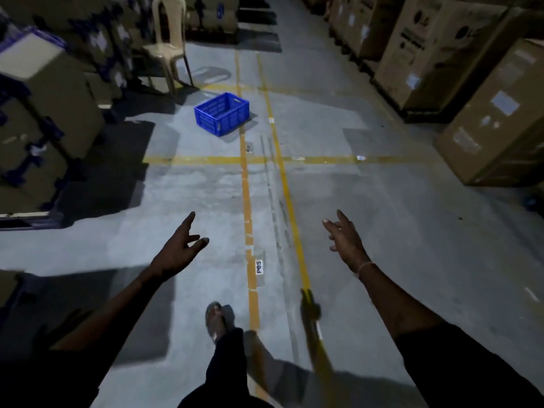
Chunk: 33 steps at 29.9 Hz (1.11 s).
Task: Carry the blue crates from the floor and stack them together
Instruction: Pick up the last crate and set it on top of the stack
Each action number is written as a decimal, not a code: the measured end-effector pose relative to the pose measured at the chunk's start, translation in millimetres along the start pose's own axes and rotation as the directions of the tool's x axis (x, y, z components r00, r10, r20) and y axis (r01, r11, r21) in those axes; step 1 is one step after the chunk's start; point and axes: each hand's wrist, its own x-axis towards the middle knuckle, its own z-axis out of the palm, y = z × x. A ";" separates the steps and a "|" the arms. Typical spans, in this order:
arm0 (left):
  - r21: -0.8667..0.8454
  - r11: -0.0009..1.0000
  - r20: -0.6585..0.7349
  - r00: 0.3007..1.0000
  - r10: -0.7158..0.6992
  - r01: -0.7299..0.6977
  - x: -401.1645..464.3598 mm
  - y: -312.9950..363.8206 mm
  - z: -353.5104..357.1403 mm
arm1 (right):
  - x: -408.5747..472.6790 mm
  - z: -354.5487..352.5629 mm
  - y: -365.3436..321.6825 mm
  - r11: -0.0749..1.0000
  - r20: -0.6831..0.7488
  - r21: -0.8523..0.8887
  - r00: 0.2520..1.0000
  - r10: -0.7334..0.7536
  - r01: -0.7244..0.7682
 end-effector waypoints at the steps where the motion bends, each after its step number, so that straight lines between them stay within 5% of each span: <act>1: -0.001 1.000 -0.004 1.000 -0.001 0.001 30.4 -5.4 -8.4 | 30.5 13.4 -9.2 1.000 0.004 -0.008 1.000 -0.010 0.010; 17: 0.052 0.999 0.048 0.999 0.010 -0.013 455.2 13.5 -139.8 | 421.6 178.0 -169.8 0.996 0.028 0.083 0.999 0.025 -0.027; 33: 0.010 0.998 -0.075 0.996 -0.053 0.054 883.1 66.7 -182.1 | 886.7 256.2 -303.4 0.998 0.143 -0.064 0.990 0.002 0.007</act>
